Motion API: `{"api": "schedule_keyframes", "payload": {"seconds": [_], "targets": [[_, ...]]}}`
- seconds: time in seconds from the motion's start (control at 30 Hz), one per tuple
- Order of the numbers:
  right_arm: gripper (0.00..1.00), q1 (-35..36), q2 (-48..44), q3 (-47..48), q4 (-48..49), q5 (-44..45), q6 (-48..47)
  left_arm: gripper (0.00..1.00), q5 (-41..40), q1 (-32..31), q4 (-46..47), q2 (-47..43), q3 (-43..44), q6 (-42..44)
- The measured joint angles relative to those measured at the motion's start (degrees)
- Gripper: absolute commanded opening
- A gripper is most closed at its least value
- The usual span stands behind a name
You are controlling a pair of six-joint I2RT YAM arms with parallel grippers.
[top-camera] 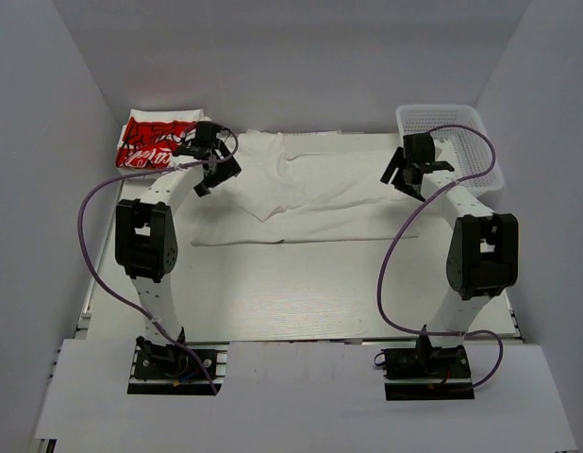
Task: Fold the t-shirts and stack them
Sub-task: Fold the flattened tshirt in 1/3 of the way
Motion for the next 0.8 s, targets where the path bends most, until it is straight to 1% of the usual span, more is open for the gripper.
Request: {"api": "schedule_keyframes", "payload": {"seconds": [0.1, 0.13, 0.2, 0.33, 0.47, 0.53, 0.67, 0.8], "targets": [[0.90, 1.1, -0.9, -0.6, 0.3, -1.4, -1.7, 1.00, 0.1, 0.6, -0.2, -0.4, -0.3, 0.1], [0.90, 1.6, -1.6, -1.4, 0.5, -1.9, -2.1, 1.00, 0.3, 0.7, 0.6, -1.0, -1.6, 0.1], [0.90, 2.8, -3.8, -3.6, 0.9, -3.1, -2.8, 1.00, 1.2, 0.7, 1.7, -3.4, -6.3, 0.0], [0.90, 5.8, -8.7, -10.2, 3.8, -6.0, -3.5, 1.00, 3.8, 0.3, 4.9, -9.2, -18.7, -0.6], [0.90, 8.1, -8.4, -14.0, 6.8, -8.5, -4.3, 1.00, 5.9, -0.2, 7.6, -11.7, -28.0, -1.0], [0.90, 8.2, -6.2, -14.3, 7.2, -9.4, -4.4, 1.00, 6.8, -0.2, 8.6, -11.6, -30.2, -0.9], [0.90, 8.2, -1.4, -15.1, 9.3, -10.3, -4.3, 1.00, 6.5, -0.1, 9.5, -12.2, -31.3, -1.0], [0.90, 8.2, -1.9, -19.9, 11.7, -10.6, -4.0, 1.00, 3.6, -0.1, 9.5, -14.6, -34.4, -1.5]]}}
